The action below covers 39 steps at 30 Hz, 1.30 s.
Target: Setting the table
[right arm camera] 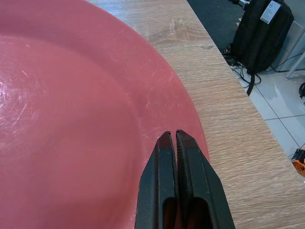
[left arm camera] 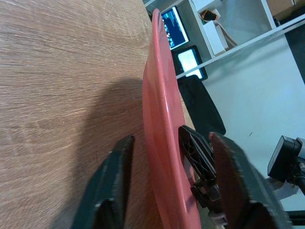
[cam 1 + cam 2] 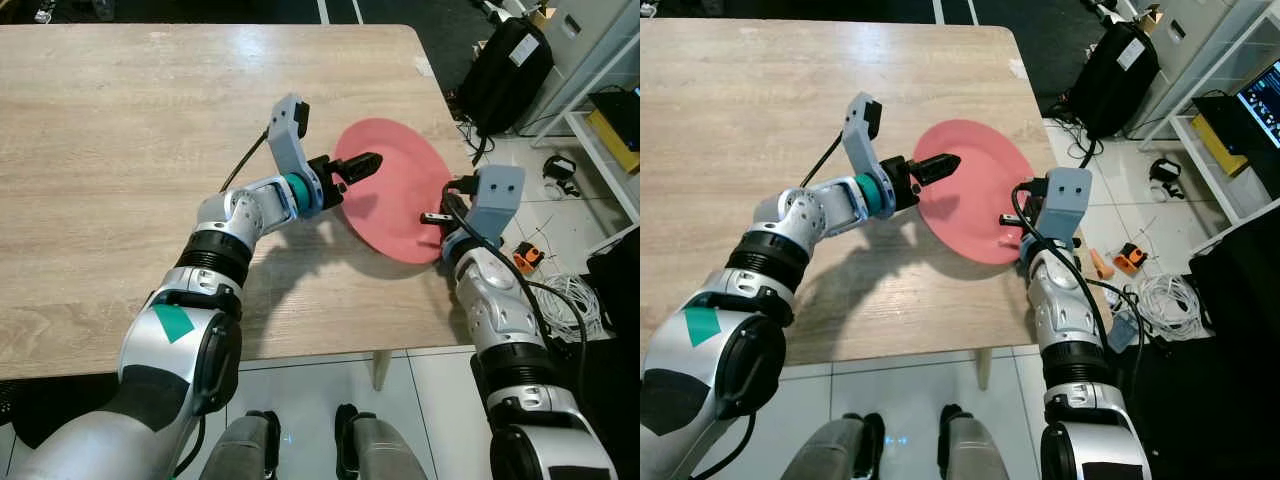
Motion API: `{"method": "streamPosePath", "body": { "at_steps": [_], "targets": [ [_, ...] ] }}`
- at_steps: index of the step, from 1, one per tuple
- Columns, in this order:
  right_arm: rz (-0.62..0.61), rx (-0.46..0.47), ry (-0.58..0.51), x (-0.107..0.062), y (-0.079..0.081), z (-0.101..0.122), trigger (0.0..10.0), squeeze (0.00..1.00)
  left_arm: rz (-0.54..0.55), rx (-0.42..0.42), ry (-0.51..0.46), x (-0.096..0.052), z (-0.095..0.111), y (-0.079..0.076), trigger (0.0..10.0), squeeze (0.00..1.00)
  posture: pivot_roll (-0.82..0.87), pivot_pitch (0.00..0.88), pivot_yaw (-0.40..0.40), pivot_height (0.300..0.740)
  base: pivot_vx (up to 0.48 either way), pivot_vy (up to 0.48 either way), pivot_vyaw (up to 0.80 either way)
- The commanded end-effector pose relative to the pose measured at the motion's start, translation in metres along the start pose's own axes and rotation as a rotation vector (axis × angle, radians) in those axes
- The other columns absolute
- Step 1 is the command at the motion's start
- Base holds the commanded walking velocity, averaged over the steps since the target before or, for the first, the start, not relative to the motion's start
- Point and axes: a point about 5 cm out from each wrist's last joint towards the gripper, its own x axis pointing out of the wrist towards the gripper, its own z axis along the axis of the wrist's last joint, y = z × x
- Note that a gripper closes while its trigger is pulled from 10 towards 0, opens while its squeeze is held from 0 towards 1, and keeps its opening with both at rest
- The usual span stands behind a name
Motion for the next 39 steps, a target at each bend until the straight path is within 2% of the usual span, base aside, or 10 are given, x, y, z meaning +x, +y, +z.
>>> {"method": "streamPosePath", "body": {
  "at_steps": [1, 18, 22, 26, 30, 33, 36, 37, 38, 39],
  "targets": [
    [-0.012, 0.011, 0.080, -0.004, -0.002, -0.018, 10.0, 0.00, 0.004, -0.021, 0.024, 0.000, -0.007, 0.003, 0.0, 0.00, 0.05, 0.120, 0.032, 0.740, 0.000, 0.000, 0.00],
    [-0.015, 0.020, 0.062, -0.003, -0.002, -0.015, 10.0, 0.00, -0.012, -0.024, -0.001, -0.002, -0.002, 0.003, 0.0, 0.00, 0.05, 0.120, 0.031, 0.740, 0.000, 0.000, 0.00],
    [0.047, 0.143, -0.173, -0.006, 0.004, 0.023, 10.0, 0.00, -0.009, -0.028, -0.035, -0.004, 0.002, 0.003, 0.0, 0.00, 0.05, 0.121, 0.030, 0.740, 0.000, 0.000, 0.00],
    [0.118, 0.244, -0.334, -0.014, 0.008, 0.057, 10.0, 0.00, 0.000, -0.026, -0.064, -0.009, 0.006, 0.006, 0.0, 0.00, 0.05, 0.120, 0.028, 0.740, 0.000, 0.000, 0.00],
    [0.145, 0.311, -0.407, -0.019, 0.008, 0.076, 10.0, 0.00, -0.010, -0.013, -0.088, -0.014, 0.010, 0.006, 0.0, 0.00, 0.05, 0.120, 0.024, 0.740, 0.000, 0.000, 0.00],
    [0.147, 0.490, -0.483, -0.025, -0.005, 0.100, 10.0, 0.00, -0.068, 0.103, -0.169, -0.027, 0.022, -0.001, 0.0, 0.00, 0.05, 0.115, 0.019, 0.740, 0.000, 0.000, 0.00],
    [0.139, 0.532, -0.492, -0.025, -0.010, 0.103, 10.0, 0.00, -0.090, 0.137, -0.195, -0.032, 0.025, -0.004, 0.0, 0.00, 0.05, 0.115, 0.019, 0.740, 0.000, 0.000, 0.00],
    [0.121, 0.567, -0.496, -0.026, -0.016, 0.104, 10.0, 0.00, -0.113, 0.166, -0.239, -0.038, 0.029, -0.008, 9.6, 0.00, 0.05, 0.113, 0.020, 0.740, 0.000, 0.000, 0.00],
    [0.066, 0.577, -0.474, -0.026, -0.028, 0.098, 10.0, 0.00, -0.123, 0.196, -0.314, -0.051, 0.038, -0.010, 10.0, 0.00, 0.05, 0.108, 0.023, 0.740, 0.000, 0.000, 0.00],
    [0.066, 0.577, -0.474, -0.026, -0.028, 0.098, 10.0, 0.00, -0.123, 0.196, -0.314, -0.051, 0.038, -0.010, 10.0, 0.00, 0.05, 0.108, 0.023, 0.740, 0.000, 0.000, 0.00]
  ]
}}
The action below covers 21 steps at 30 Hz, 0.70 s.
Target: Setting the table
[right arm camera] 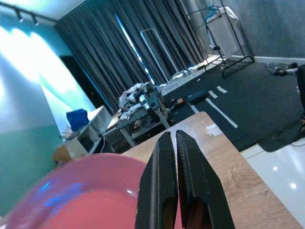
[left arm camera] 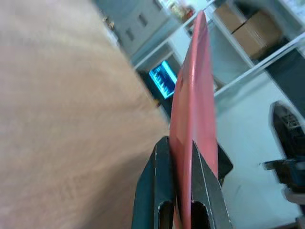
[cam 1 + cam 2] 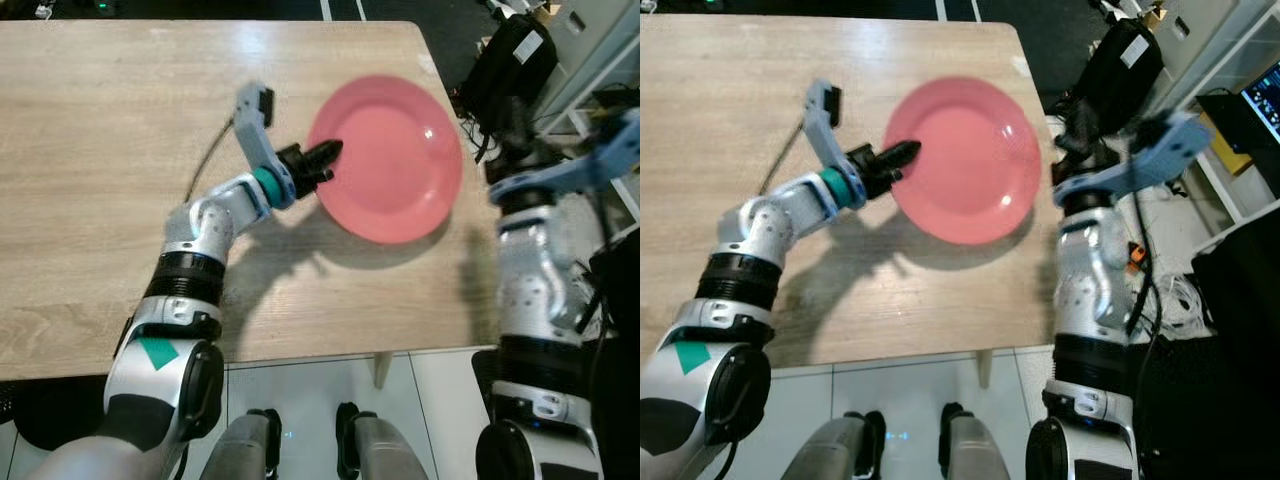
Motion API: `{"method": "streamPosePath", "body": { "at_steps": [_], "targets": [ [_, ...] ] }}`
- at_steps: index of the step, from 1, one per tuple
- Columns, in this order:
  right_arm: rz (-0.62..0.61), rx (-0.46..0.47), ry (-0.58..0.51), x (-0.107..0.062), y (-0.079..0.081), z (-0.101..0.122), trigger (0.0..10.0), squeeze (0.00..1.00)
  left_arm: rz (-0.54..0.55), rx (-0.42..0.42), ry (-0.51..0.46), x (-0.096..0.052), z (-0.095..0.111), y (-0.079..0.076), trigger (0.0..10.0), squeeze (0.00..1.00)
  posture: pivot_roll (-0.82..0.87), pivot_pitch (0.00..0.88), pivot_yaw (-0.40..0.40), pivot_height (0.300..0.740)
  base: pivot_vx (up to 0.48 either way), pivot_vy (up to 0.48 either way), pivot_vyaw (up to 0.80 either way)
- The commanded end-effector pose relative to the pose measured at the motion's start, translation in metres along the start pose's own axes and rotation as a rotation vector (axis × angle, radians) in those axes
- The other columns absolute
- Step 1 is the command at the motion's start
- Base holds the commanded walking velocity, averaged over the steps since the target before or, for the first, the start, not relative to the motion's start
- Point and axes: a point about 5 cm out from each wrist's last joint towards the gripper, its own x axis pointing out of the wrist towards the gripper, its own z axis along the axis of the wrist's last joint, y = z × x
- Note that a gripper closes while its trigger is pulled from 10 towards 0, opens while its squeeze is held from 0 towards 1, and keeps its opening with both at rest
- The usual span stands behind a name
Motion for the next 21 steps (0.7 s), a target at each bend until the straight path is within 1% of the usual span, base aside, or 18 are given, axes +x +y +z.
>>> {"method": "streamPosePath", "body": {
  "at_steps": [1, 4, 5, 6, 7, 8, 9, 10, 12, 13, 14, 15, 16, 19, 21],
  "targets": [
    [-0.143, -0.058, 0.035, -0.011, -0.031, 0.001, 10.0, 0.00, 0.013, 0.138, -0.073, -0.016, 0.015, -0.002, 10.0, 0.00, 0.05, 0.102, 0.023, 0.740, 0.000, 0.000, 0.00],
    [-0.143, -0.058, 0.035, -0.011, -0.031, 0.001, 10.0, 0.00, 0.013, 0.138, -0.073, -0.016, 0.015, -0.002, 10.0, 0.00, 0.05, 0.102, 0.023, 0.740, 0.000, 0.000, 0.00],
    [-0.189, -0.099, 0.053, -0.018, -0.041, -0.001, 10.0, 0.00, 0.071, 0.263, -0.057, -0.025, 0.017, -0.001, 10.0, 0.00, 0.05, 0.100, 0.020, 0.740, 0.000, 0.000, 0.00],
    [-0.215, -0.153, 0.078, -0.029, -0.047, -0.003, 10.0, 0.00, 0.118, 0.389, -0.057, -0.037, 0.018, -0.002, 10.0, 0.00, 0.06, 0.095, 0.020, 0.740, 0.000, 0.000, 0.00],
    [-0.215, -0.153, 0.078, -0.029, -0.047, -0.003, 10.0, 0.00, 0.118, 0.389, -0.057, -0.037, 0.018, -0.002, 10.0, 0.00, 0.06, 0.095, 0.020, 0.740, 0.000, 0.000, 0.00],
    [-0.222, -0.182, 0.092, -0.036, -0.049, -0.004, 10.0, 0.00, 0.143, 0.463, -0.053, -0.045, 0.017, -0.004, 10.0, 0.00, 0.06, 0.094, 0.022, 0.740, 0.000, 0.000, 0.00],
    [-0.222, -0.182, 0.092, -0.036, -0.049, -0.004, 10.0, 0.00, 0.143, 0.463, -0.053, -0.045, 0.017, -0.004, 10.0, 0.00, 0.06, 0.094, 0.022, 0.740, 0.000, 0.000, 0.00],
    [-0.218, -0.192, 0.094, -0.041, -0.048, -0.003, 10.0, 0.00, 0.191, 0.487, -0.086, -0.052, 0.021, -0.005, 10.0, 0.00, 0.06, 0.089, 0.025, 0.740, 0.000, 0.000, 0.00],
    [-0.218, -0.192, 0.094, -0.041, -0.048, -0.003, 10.0, 0.00, 0.191, 0.487, -0.086, -0.052, 0.021, -0.005, 10.0, 0.00, 0.06, 0.089, 0.025, 0.740, 0.000, 0.000, 0.00],
    [-0.172, -0.220, 0.085, -0.042, -0.038, 0.001, 10.0, 0.00, 0.293, 0.467, -0.212, -0.064, 0.038, -0.007, 10.0, 0.00, 0.06, 0.070, 0.025, 0.740, 0.000, 0.000, 0.00],
    [-0.154, -0.226, 0.084, -0.042, -0.035, 0.003, 10.0, 0.00, 0.320, 0.457, -0.241, -0.069, 0.042, -0.008, 10.0, 0.00, 0.06, 0.070, 0.025, 0.740, 0.000, 0.000, 0.00],
    [-0.154, -0.226, 0.084, -0.042, -0.035, 0.003, 10.0, 0.00, 0.320, 0.457, -0.241, -0.069, 0.042, -0.008, 10.0, 0.00, 0.06, 0.070, 0.025, 0.740, 0.000, 0.000, 0.00],
    [-0.131, -0.231, 0.088, -0.041, -0.030, 0.002, 10.0, 0.00, 0.343, 0.502, -0.248, -0.073, 0.042, -0.009, 10.0, 0.00, 0.06, 0.063, 0.019, 0.740, 0.000, 0.000, 0.00],
    [-0.088, -0.260, 0.105, -0.037, -0.024, 0.001, 10.0, 0.00, 0.323, 0.564, -0.199, -0.085, 0.035, -0.018, 10.0, 0.00, 0.07, 0.056, 0.013, 0.740, 0.000, 0.000, 0.00],
    [-0.076, -0.269, 0.109, -0.037, -0.021, 0.000, 10.0, 0.00, 0.346, 0.656, -0.193, -0.088, 0.037, -0.022, 10.0, 0.00, 0.08, 0.044, 0.007, 0.740, 0.000, 0.000, 0.00]
  ]
}}
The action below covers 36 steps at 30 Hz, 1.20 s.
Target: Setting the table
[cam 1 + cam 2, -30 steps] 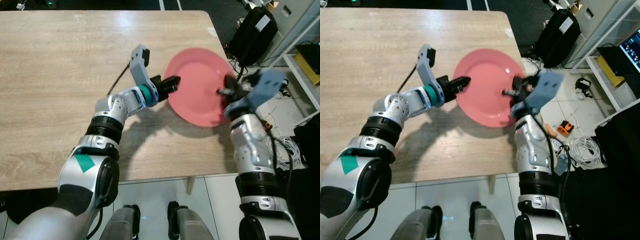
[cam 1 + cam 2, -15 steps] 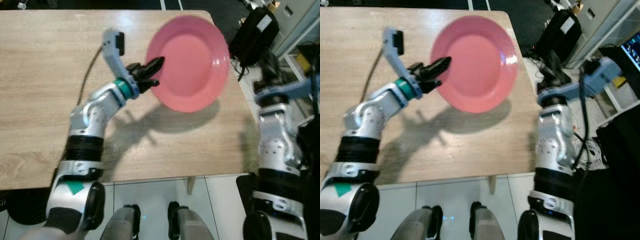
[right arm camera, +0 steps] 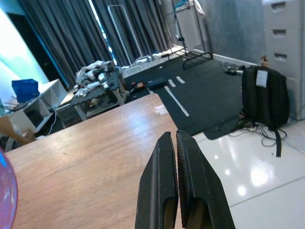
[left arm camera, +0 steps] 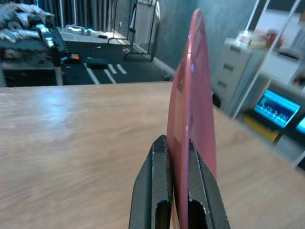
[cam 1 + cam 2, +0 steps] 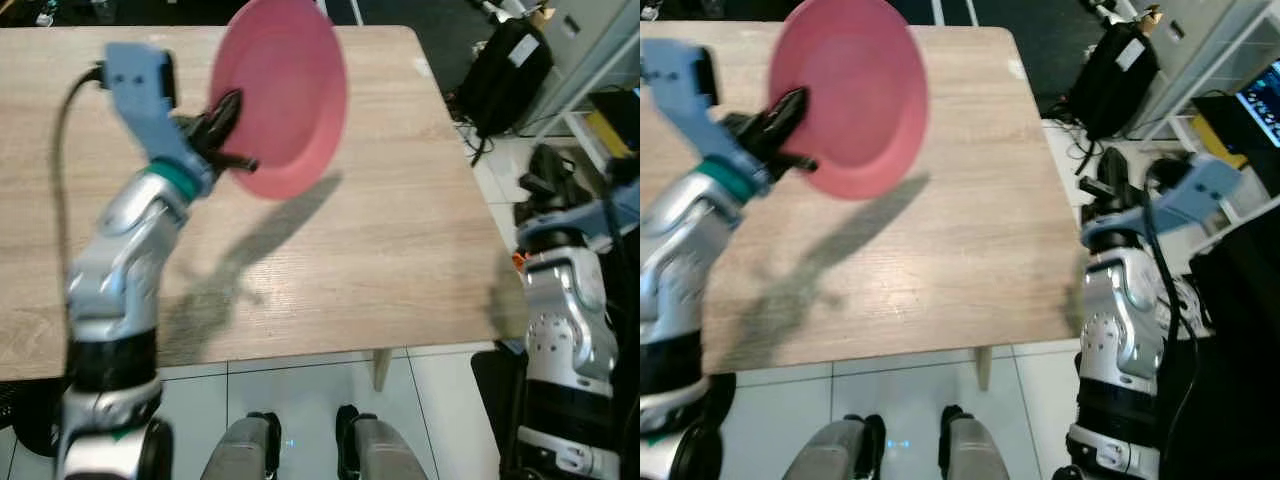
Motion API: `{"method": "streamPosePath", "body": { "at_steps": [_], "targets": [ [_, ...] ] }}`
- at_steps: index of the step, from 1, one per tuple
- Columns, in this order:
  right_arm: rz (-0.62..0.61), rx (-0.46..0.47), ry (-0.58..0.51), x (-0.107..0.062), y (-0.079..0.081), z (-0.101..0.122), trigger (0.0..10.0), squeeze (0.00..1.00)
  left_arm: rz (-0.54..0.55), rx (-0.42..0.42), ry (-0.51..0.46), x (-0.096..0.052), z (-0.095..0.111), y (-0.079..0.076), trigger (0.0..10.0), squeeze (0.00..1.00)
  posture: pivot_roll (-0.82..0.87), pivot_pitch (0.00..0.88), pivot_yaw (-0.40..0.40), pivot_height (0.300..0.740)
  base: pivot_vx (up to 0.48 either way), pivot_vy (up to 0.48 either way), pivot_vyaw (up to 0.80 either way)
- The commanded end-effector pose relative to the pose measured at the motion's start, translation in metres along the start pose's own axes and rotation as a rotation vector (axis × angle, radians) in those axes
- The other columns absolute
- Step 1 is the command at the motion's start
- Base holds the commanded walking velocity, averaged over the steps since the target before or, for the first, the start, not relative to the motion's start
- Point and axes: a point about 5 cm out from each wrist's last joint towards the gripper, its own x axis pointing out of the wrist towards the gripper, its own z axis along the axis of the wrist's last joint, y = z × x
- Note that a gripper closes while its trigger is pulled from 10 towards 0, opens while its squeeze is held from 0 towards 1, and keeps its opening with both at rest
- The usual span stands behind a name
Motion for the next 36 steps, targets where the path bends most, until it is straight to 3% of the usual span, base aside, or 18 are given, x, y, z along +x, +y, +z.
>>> {"method": "streamPosePath", "body": {
  "at_steps": [1, 2, 3, 5, 10, 15, 20, 25, 26, 29, 31, 34, 36],
  "targets": [
    [0.011, -0.017, 0.012, -0.002, 0.002, -0.001, 10.0, 0.00, -0.002, 0.070, -0.014, -0.002, 0.006, -0.006, 10.0, 0.00, 0.08, 0.044, 0.007, 0.740, 0.000, 0.000, 0.00],
    [0.011, -0.017, 0.012, -0.002, 0.002, -0.001, 10.0, 0.00, -0.002, 0.070, -0.014, -0.002, 0.006, -0.006, 10.0, 0.00, 0.08, 0.044, 0.007, 0.740, 0.000, 0.000, 0.00],
    [0.050, -0.049, 0.020, -0.005, 0.010, -0.003, 10.0, 0.00, 0.016, 0.152, -0.033, -0.006, 0.009, -0.008, 10.0, 0.00, 0.08, 0.034, -0.001, 0.740, 0.000, 0.000, 0.00],
    [0.067, -0.045, 0.027, -0.006, 0.013, -0.005, 10.0, 0.00, 0.022, 0.176, -0.043, -0.007, 0.010, -0.008, 10.0, 0.00, 0.08, 0.028, -0.003, 0.740, 0.000, 0.000, 0.00],
    [0.076, 0.023, 0.043, -0.005, 0.019, -0.009, 10.0, 0.00, 0.093, 0.030, -0.075, -0.005, 0.010, -0.004, 10.0, 0.00, 0.08, 0.027, -0.008, 0.740, 0.000, 0.000, 0.00],
    [0.065, 0.054, 0.049, -0.002, 0.020, -0.011, 10.0, 0.00, 0.143, -0.032, -0.106, 0.001, 0.012, -0.004, 10.0, 0.00, 0.08, 0.030, -0.018, 0.740, 0.000, 0.000, 0.00],
    [0.058, 0.034, 0.061, 0.004, 0.021, -0.018, 10.0, 0.00, 0.127, 0.113, -0.073, 0.006, -0.004, -0.014, 10.0, 0.00, 0.07, 0.029, -0.016, 0.740, 0.000, 0.000, 0.00],
    [0.057, 0.021, 0.063, 0.004, 0.021, -0.021, 10.0, 0.00, 0.143, 0.169, -0.075, 0.006, -0.008, -0.014, 10.0, 0.00, 0.07, 0.026, -0.015, 0.740, 0.000, 0.000, 0.00],
    [0.057, 0.011, 0.060, 0.003, 0.021, -0.022, 10.0, 0.00, 0.164, 0.218, -0.088, 0.006, -0.009, -0.012, 10.0, 0.00, 0.07, 0.026, -0.014, 0.740, 0.000, 0.000, 0.00],
    [0.065, -0.009, 0.048, 0.002, 0.021, -0.024, 10.0, 0.00, 0.137, 0.542, -0.203, 0.002, -0.009, -0.014, 10.0, 0.00, 0.07, 0.030, -0.018, 0.740, 0.000, 0.000, 0.00],
    [0.077, -0.024, 0.042, 0.002, 0.022, -0.024, 10.0, 0.00, 0.123, 0.583, -0.228, 0.001, -0.009, -0.016, 10.0, 0.00, 0.06, 0.032, -0.019, 0.740, 0.000, 0.000, 0.00],
    [0.097, -0.036, 0.034, 0.003, 0.024, -0.022, 10.0, 0.00, 0.143, 0.463, -0.239, 0.003, -0.004, -0.014, 10.0, 0.00, 0.07, 0.031, -0.020, 0.740, 0.000, 0.000, 0.00],
    [0.095, -0.031, 0.032, 0.004, 0.024, -0.021, 10.0, 0.00, 0.146, 0.425, -0.244, 0.005, -0.002, -0.014, 10.0, 0.00, 0.07, 0.031, -0.022, 0.740, 0.000, 0.000, 0.00]
  ]
}}
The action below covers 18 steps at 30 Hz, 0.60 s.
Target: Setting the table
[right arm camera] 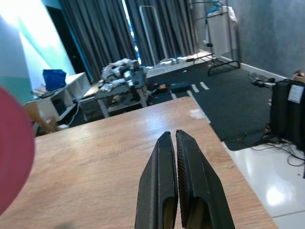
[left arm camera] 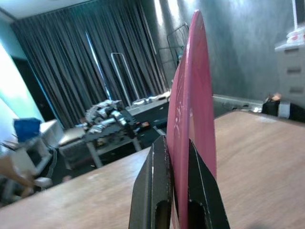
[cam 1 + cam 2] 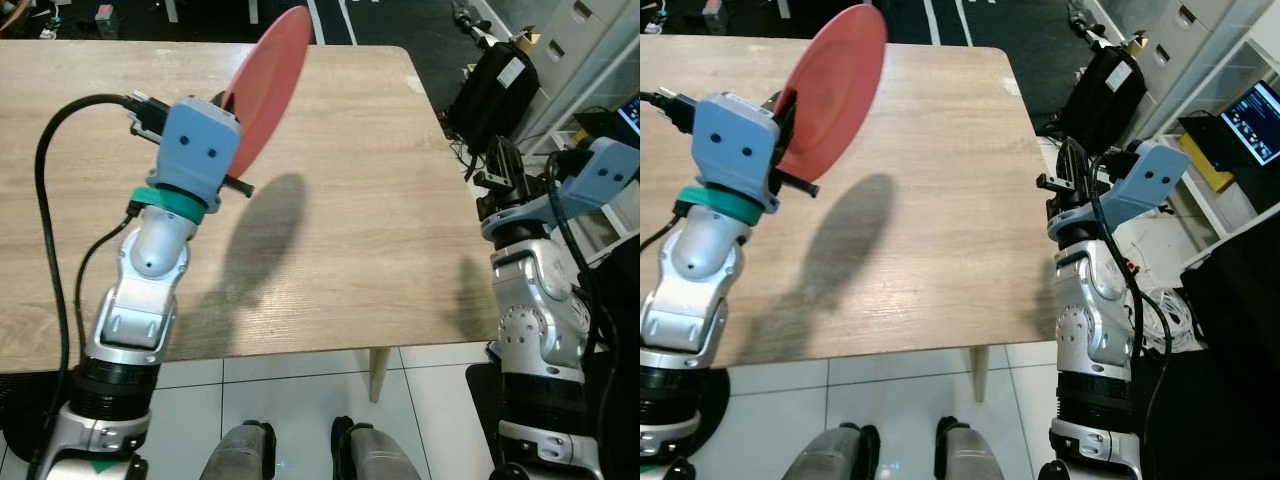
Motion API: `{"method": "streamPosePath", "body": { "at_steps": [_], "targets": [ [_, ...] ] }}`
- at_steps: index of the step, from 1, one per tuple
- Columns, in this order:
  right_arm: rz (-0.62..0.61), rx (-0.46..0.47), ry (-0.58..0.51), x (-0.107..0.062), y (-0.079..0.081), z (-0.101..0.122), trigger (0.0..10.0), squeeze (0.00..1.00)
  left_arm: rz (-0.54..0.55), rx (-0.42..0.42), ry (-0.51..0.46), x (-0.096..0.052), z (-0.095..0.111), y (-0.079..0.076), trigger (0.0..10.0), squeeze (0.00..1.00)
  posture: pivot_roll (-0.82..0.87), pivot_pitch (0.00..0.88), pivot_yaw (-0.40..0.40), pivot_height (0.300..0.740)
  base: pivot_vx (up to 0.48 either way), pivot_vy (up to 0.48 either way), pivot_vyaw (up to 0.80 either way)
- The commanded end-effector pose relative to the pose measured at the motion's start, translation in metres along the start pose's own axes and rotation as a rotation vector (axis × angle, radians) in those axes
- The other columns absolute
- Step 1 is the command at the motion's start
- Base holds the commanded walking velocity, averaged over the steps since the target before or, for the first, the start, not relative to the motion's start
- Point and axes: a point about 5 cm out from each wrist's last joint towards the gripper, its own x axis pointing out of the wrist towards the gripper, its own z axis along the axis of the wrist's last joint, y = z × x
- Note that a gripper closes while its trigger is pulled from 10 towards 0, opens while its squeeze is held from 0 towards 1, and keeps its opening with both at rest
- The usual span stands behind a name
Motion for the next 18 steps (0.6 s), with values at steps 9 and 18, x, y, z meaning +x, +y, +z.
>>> {"method": "streamPosePath", "body": {
  "at_steps": [9, 18],
  "targets": [
    [-0.023, 0.066, 0.010, 0.003, -0.008, -0.002, 10.0, 0.00, 0.005, -0.608, 0.005, 0.016, 0.015, 0.010, 10.0, 0.00, 0.07, 0.034, -0.027, 0.740, 0.000, 0.000, 0.00],
    [-0.011, 0.274, -0.005, 0.000, -0.013, 0.003, 10.0, 0.00, -0.112, -0.990, -0.036, 0.006, 0.018, 0.017, 10.0, 0.00, 0.06, 0.039, -0.023, 0.740, 0.000, 0.000, 0.00]
  ]
}}
